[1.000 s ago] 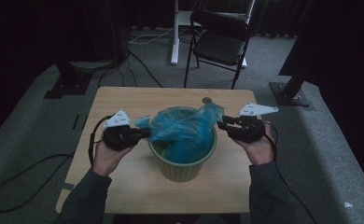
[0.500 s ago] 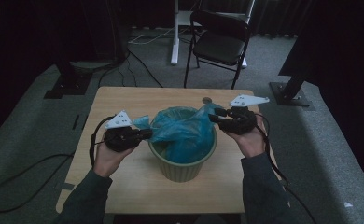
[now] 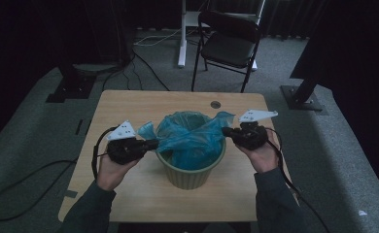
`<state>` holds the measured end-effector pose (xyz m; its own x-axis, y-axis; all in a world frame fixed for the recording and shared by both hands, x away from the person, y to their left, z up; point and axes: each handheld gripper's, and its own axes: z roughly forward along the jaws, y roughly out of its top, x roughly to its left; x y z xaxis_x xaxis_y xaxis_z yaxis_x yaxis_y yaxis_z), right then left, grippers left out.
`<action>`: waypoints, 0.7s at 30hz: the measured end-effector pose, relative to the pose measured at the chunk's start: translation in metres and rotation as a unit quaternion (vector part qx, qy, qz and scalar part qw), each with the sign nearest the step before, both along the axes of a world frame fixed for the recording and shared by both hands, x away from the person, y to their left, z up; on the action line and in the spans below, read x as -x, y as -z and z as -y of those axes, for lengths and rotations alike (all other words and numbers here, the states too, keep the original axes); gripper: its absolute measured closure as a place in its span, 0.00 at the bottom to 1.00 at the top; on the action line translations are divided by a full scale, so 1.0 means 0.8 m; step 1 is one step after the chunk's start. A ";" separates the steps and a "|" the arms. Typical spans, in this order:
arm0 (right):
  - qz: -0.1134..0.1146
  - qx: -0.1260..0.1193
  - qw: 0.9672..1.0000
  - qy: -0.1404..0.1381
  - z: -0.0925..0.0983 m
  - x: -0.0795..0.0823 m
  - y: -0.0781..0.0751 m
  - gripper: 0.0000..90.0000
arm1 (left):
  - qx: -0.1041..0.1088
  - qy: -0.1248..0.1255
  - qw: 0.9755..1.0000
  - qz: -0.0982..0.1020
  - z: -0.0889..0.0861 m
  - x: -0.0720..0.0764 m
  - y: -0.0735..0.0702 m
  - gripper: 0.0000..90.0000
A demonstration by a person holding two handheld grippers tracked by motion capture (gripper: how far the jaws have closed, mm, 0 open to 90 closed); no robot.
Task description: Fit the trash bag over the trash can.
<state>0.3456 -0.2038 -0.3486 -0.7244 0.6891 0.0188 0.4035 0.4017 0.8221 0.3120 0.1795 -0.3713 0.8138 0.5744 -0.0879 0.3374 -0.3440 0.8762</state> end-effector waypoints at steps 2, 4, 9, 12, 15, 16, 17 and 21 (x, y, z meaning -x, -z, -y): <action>-0.004 0.000 1.000 -0.002 0.003 0.006 0.004 1.00 | 0.000 0.000 1.000 0.000 -0.001 0.004 0.001 0.96; -0.008 0.002 1.000 -0.004 0.005 0.013 0.009 1.00 | 0.002 -0.002 1.000 0.001 -0.002 0.007 0.002 0.97; -0.026 -0.017 0.999 -0.019 0.015 0.028 0.015 1.00 | -0.003 -0.003 1.000 -0.005 -0.006 0.018 0.007 0.97; -0.037 -0.026 0.999 -0.027 0.020 0.036 0.019 1.00 | 0.001 0.002 1.000 -0.007 -0.005 0.025 0.010 0.98; -0.046 -0.029 0.998 -0.033 0.024 0.043 0.024 1.00 | 0.001 0.008 1.000 -0.010 -0.003 0.031 0.013 0.99; -0.050 -0.028 0.998 -0.035 0.024 0.044 0.025 1.00 | 0.002 0.010 1.000 -0.011 -0.002 0.032 0.014 0.99; -0.057 -0.028 0.997 -0.042 0.024 0.046 0.028 1.00 | 0.002 0.012 1.000 -0.013 -0.001 0.033 0.015 0.99; -0.064 -0.028 0.996 -0.050 0.024 0.051 0.034 1.00 | 0.005 0.014 1.000 -0.015 0.001 0.035 0.017 0.99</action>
